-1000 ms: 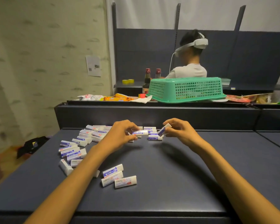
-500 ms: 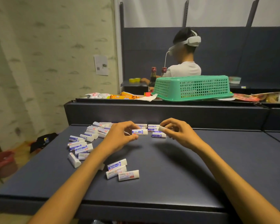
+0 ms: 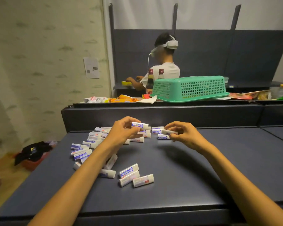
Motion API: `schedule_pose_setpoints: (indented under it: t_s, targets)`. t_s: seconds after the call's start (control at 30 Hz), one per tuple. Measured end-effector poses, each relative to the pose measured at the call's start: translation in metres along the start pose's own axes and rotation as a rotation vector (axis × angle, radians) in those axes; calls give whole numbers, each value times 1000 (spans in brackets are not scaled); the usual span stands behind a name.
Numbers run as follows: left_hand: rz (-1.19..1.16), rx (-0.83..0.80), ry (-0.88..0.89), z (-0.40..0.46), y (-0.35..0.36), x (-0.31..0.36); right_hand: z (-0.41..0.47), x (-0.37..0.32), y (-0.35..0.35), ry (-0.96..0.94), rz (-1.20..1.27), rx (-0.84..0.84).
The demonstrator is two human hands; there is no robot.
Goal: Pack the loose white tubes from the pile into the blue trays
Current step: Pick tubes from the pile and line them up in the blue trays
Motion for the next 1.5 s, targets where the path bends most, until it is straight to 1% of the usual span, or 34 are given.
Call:
schedule_pose_setpoints:
  t_s: [0.1, 0.2, 0.37, 0.5, 0.57, 0.67, 0.77, 0.93, 1.07, 1.27, 1.5]
  targets:
    - [-114, 17, -14, 3, -4, 0, -6, -3, 3, 1, 32, 30]
    - [-141, -11, -33, 5, -4, -2, -13, -4, 6, 11, 46, 53]
    - [-53, -93, -61, 7, 5, -6, -27, -1, 5, 8, -1, 115]
    - [46, -137, 19, 4, 23, 0, -45, -2, -9, -5, -92, 156]
    - [112, -195, 51, 4, 36, 2, -58, -1, -20, 7, -109, 178]
    - [132, -286, 106, 1, 63, 2, -82, 5, -41, 27, -130, 214]
    - [224, -328, 215, -2, 100, 0, -116, 16, -68, 51, -141, 259]
    - [537, -252, 472, -11, 182, 2, -187, 39, -127, 89, -175, 347]
    - [536, -285, 616, -33, 259, 11, -247, 53, -182, 117, -281, 392]
    - [545, -332, 718, -60, 366, 28, -320, 81, -257, 143, -452, 354]
    - [588, -367, 759, -73, 460, 38, -374, 112, -324, 168, -510, 376]
Point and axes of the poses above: each hand's wrist, its own z-axis towards the middle knuckle, its own y-axis out of the palm, x = y × z, the point moved 1 cm from there along z, towards the middle knuckle, and after that the axes turned 2 degrees about -z, right-handed, at the moved point
